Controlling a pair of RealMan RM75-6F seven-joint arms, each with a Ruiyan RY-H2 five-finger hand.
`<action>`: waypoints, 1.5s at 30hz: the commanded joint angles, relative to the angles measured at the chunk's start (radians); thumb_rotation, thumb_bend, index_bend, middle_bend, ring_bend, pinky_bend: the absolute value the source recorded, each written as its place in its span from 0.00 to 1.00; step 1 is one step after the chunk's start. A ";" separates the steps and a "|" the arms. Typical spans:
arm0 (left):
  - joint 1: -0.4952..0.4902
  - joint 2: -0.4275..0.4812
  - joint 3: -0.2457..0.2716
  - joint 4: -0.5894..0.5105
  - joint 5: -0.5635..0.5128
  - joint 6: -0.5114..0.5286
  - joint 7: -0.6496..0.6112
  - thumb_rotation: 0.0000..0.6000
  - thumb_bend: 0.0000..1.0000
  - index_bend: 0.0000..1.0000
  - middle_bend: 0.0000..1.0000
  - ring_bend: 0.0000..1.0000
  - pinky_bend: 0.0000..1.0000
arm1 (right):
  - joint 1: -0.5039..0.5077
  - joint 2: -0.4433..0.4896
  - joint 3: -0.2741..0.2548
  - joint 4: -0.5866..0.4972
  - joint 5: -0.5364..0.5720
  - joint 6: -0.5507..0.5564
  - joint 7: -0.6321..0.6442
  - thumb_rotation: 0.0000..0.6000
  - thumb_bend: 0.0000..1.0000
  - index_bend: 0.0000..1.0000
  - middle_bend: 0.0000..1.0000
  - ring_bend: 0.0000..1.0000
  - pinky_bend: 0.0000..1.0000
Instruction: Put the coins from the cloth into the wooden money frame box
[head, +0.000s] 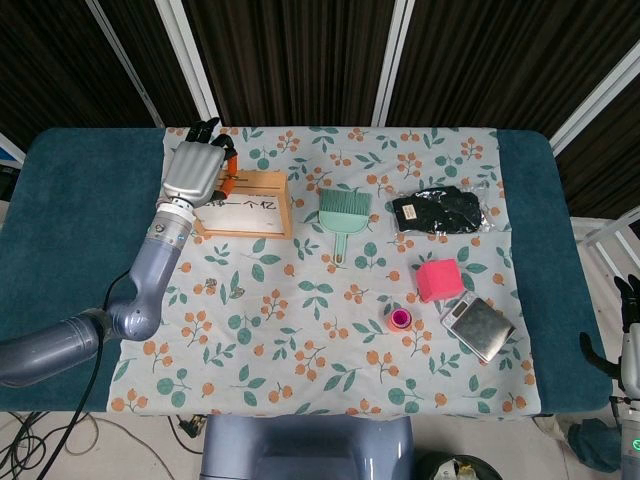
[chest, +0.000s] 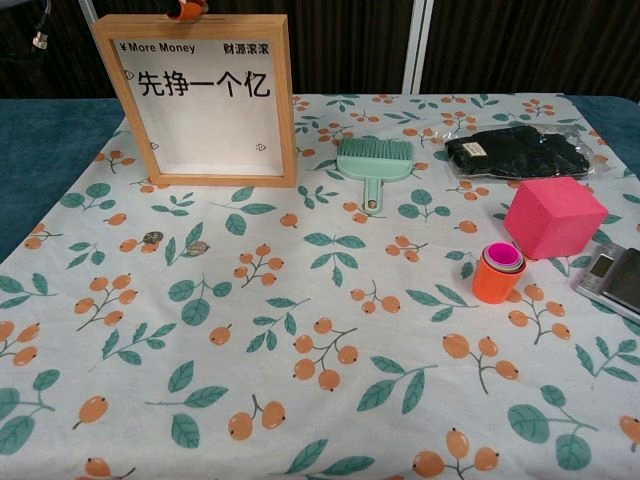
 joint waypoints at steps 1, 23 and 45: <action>0.001 0.006 0.001 -0.002 0.003 -0.007 -0.008 1.00 0.35 0.70 0.28 0.01 0.08 | 0.000 0.000 0.000 0.000 0.001 -0.001 0.001 1.00 0.39 0.09 0.03 0.00 0.00; -0.009 0.018 0.003 -0.013 -0.014 -0.018 -0.014 1.00 0.34 0.68 0.29 0.01 0.06 | 0.000 0.000 0.001 -0.002 0.001 -0.002 0.002 1.00 0.39 0.09 0.03 0.00 0.00; -0.022 0.034 0.013 -0.024 -0.057 -0.033 -0.003 1.00 0.33 0.62 0.27 0.01 0.05 | -0.001 0.001 0.003 -0.005 0.012 -0.004 -0.002 1.00 0.39 0.11 0.03 0.00 0.00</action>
